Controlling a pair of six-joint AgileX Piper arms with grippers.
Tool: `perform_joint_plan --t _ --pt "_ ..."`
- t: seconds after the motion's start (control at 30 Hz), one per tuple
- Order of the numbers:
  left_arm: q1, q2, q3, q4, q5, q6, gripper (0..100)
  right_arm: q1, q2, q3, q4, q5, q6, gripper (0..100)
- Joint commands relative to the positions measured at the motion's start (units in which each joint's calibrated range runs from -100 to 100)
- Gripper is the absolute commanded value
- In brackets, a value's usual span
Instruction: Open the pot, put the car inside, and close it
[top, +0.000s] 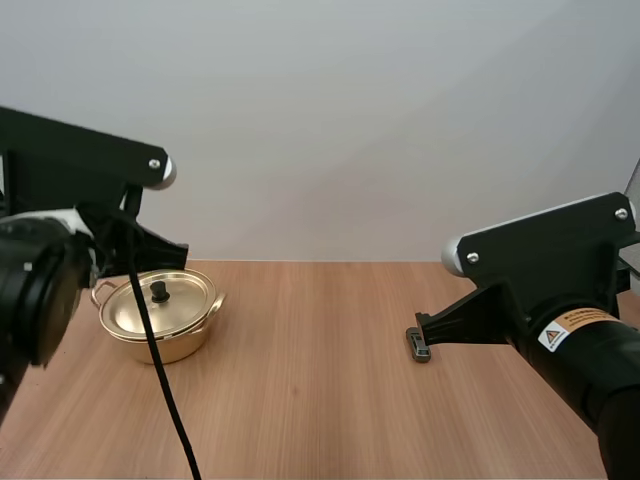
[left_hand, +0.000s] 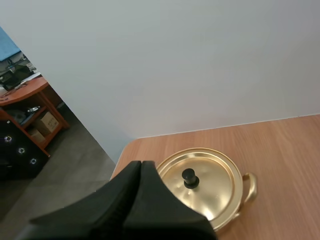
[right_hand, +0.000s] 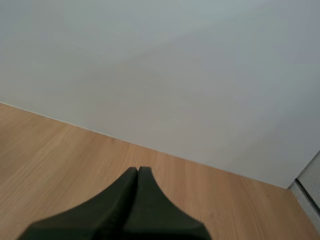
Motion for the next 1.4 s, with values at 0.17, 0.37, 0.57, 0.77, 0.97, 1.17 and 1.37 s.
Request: perform_joint_plan --t 0.17,0.37,0.57,0.77,0.97,1.17,1.37 --pt "0.0 27.4 -8.1 0.2 -13.3 2.8 0 0.7 0.0 -0.1 0.0 -0.1 -0.1 0" --pt "0.0 29.8 -10.2 0.4 -14.3 2.7 0 1.3 0.0 -0.1 0.0 -0.1 -0.1 0" --pt "0.0 30.5 -10.2 0.5 -11.3 2.9 5 1.4 0.0 -0.1 -0.1 -0.1 -0.1 0" --pt "0.0 34.7 -13.3 1.6 -4.9 2.4 48 1.4 0.0 -0.1 -0.1 -0.1 -0.1 0" --pt "0.0 39.2 -14.5 4.2 -4.3 2.4 90 1.8 0.0 -0.1 -0.1 0.8 -0.1 0" --pt "0.0 43.1 -15.1 5.4 -1.8 2.4 85 1.8 0.0 -0.1 -0.1 0.9 -0.1 0" --pt "0.0 46.9 -21.4 3.0 7.5 3.0 85 1.8 0.0 -0.1 -0.1 1.3 -0.1 0"
